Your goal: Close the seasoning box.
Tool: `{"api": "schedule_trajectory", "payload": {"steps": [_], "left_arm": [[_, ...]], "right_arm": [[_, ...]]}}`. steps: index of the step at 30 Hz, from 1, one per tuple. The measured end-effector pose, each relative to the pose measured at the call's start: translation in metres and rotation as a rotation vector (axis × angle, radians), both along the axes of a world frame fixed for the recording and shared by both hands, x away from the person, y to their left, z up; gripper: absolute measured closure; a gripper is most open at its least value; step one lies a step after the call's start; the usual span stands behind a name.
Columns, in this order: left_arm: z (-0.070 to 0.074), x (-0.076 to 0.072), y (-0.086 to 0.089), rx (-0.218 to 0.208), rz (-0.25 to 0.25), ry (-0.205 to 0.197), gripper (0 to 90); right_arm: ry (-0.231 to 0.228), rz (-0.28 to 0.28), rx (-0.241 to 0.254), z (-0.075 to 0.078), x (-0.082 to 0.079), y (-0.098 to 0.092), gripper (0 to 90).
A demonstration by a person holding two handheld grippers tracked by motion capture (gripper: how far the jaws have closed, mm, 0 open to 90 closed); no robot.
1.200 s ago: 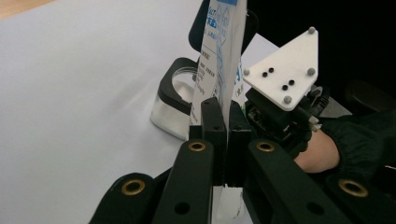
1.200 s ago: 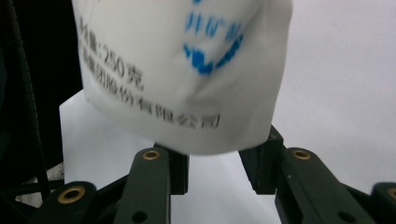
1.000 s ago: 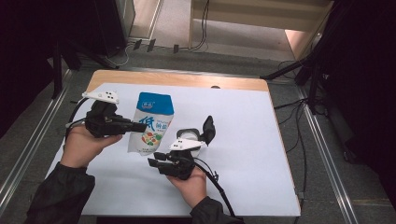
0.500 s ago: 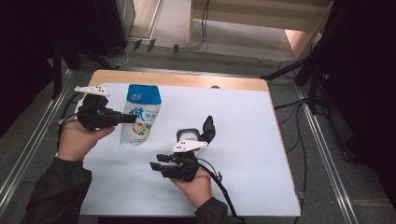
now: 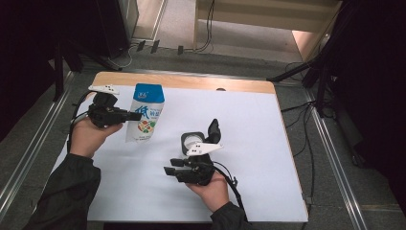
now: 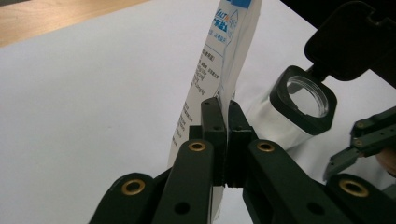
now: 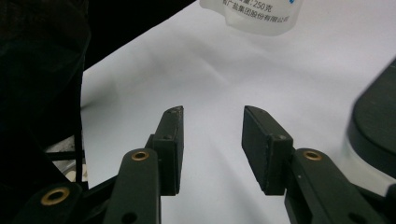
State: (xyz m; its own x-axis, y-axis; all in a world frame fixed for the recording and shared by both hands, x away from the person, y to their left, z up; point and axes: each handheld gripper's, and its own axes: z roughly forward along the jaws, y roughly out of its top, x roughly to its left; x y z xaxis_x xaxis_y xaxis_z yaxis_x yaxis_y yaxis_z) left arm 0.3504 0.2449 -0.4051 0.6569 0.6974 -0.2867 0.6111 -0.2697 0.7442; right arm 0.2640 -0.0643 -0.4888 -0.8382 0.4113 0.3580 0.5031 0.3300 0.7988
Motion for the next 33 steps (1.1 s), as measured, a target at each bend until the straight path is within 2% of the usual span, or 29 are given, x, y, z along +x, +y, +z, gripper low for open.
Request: {"api": "schedule_trajectory", "payload": {"steps": [4, 8, 11, 12, 14, 17, 24, 26, 33], "left_arm": [[-0.007, 0.011, 0.001, -0.002, 0.016, -0.017, 90.0], [-0.017, 0.018, 0.002, 0.027, 0.033, -0.022, 90.0], [-0.025, 0.021, 0.004, 0.036, 0.042, 0.006, 90.0], [-0.028, 0.021, 0.004, 0.042, 0.047, 0.004, 90.0], [-0.031, 0.021, 0.007, 0.033, 0.051, 0.014, 90.0], [-0.032, 0.019, 0.012, 0.021, 0.065, 0.009, 90.0], [-0.035, 0.010, 0.014, 0.024, 0.051, 0.004, 90.0], [-0.037, 0.007, 0.016, 0.030, 0.056, -0.008, 90.0], [-0.041, -0.006, 0.025, 0.041, 0.057, -0.003, 90.0]], "right_arm": [[0.004, -0.005, -0.016, 0.001, 0.001, -0.009, 60.3], [0.001, -0.021, -0.021, 0.003, 0.000, -0.021, 60.3], [-0.006, -0.029, -0.023, 0.005, 0.002, -0.028, 60.3], [-0.003, -0.032, -0.023, 0.005, 0.002, -0.031, 60.3], [-0.003, -0.037, -0.026, 0.006, 0.003, -0.036, 60.3], [-0.008, -0.042, -0.025, 0.007, 0.003, -0.042, 60.3], [-0.018, -0.047, -0.036, 0.009, 0.003, -0.058, 60.2], [-0.016, -0.051, -0.044, 0.009, 0.003, -0.063, 60.2], [-0.018, -0.070, -0.054, 0.011, 0.005, -0.078, 60.2]]}}
